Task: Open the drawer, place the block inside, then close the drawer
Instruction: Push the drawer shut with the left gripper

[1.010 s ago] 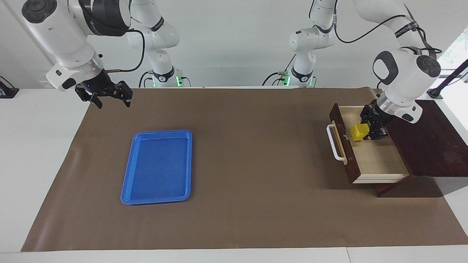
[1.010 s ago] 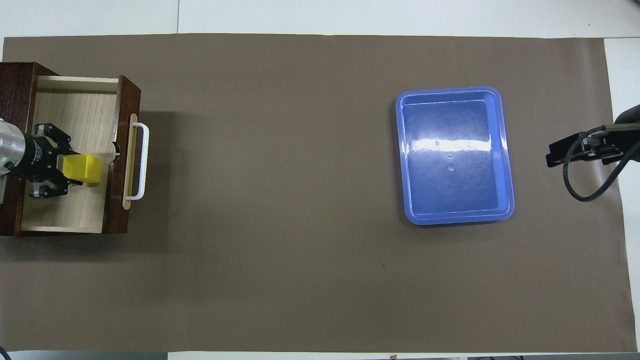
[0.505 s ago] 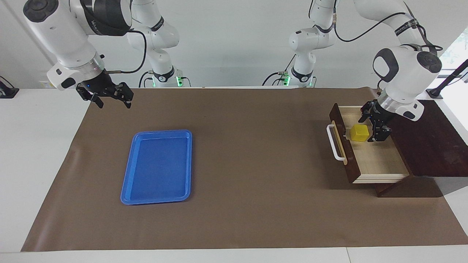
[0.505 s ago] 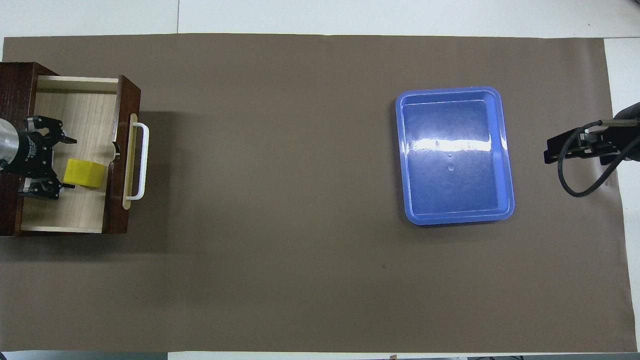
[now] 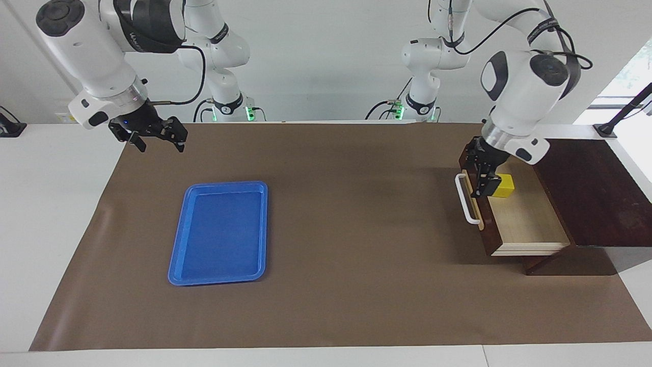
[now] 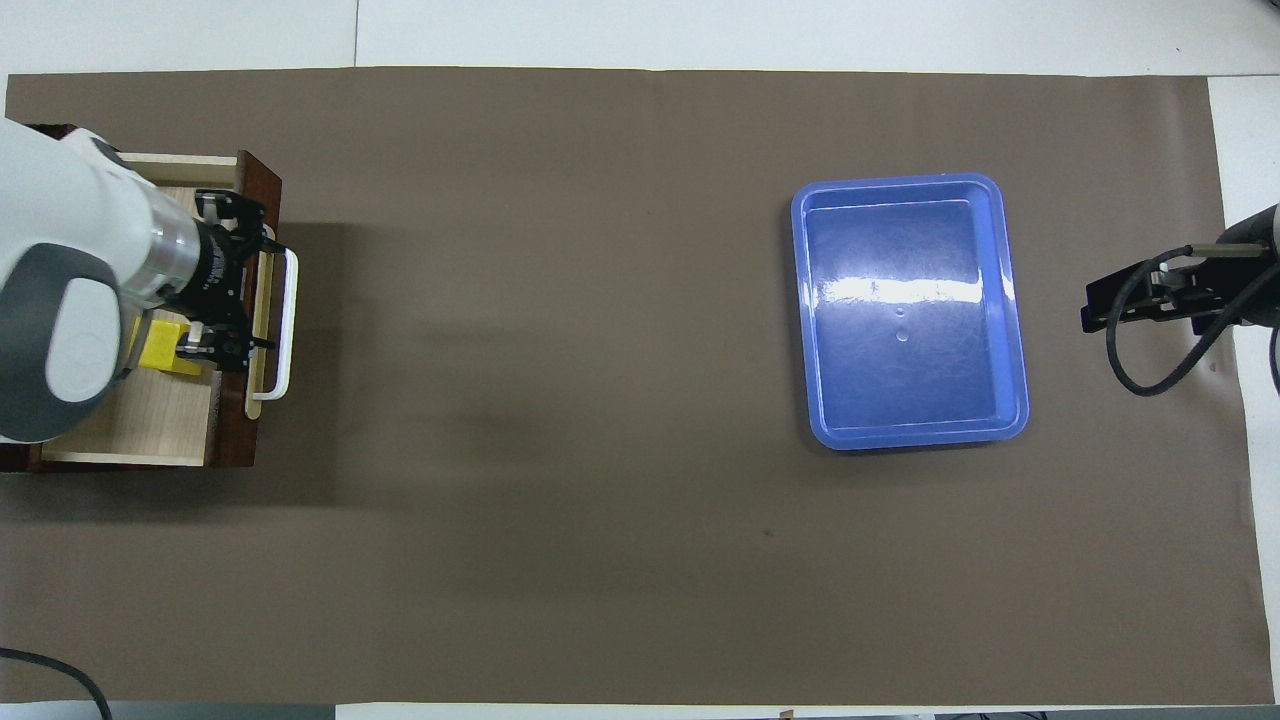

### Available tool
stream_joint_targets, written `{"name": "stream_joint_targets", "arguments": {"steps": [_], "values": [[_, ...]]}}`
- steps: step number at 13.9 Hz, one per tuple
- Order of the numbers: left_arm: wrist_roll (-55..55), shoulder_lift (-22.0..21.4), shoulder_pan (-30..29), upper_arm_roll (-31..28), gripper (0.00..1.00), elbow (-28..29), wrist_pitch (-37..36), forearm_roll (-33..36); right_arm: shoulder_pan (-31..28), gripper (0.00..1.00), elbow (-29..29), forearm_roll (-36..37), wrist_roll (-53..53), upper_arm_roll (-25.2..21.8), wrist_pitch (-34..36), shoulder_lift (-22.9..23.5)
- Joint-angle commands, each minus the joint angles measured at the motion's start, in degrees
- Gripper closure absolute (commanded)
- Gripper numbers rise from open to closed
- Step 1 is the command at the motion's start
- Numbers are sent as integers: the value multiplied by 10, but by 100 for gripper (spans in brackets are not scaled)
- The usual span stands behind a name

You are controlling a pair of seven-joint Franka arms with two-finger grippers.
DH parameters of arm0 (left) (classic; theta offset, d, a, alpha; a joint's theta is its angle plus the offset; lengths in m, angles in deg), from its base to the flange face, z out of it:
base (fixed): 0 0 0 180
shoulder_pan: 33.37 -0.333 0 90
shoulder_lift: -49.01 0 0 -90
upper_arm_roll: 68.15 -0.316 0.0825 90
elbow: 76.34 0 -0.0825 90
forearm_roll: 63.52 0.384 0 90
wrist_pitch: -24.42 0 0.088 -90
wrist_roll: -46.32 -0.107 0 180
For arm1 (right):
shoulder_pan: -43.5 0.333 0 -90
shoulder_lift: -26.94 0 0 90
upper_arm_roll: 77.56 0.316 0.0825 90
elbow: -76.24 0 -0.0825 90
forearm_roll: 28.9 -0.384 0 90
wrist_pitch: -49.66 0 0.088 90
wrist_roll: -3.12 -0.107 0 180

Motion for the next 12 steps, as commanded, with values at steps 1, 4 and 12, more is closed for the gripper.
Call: {"name": "stream_joint_targets", "arguments": {"steps": [1, 4, 12], "values": [[-1, 11, 3, -10, 0, 28, 27, 20, 0, 0, -19, 5, -11, 3, -11, -12], [-16, 11, -20, -10, 0, 46, 46, 26, -13, 0, -19, 8, -8, 2, -13, -11], [-33, 18, -70, -15, 0, 25, 42, 47, -25, 0, -20, 6, -10, 5, -31, -11]]}}
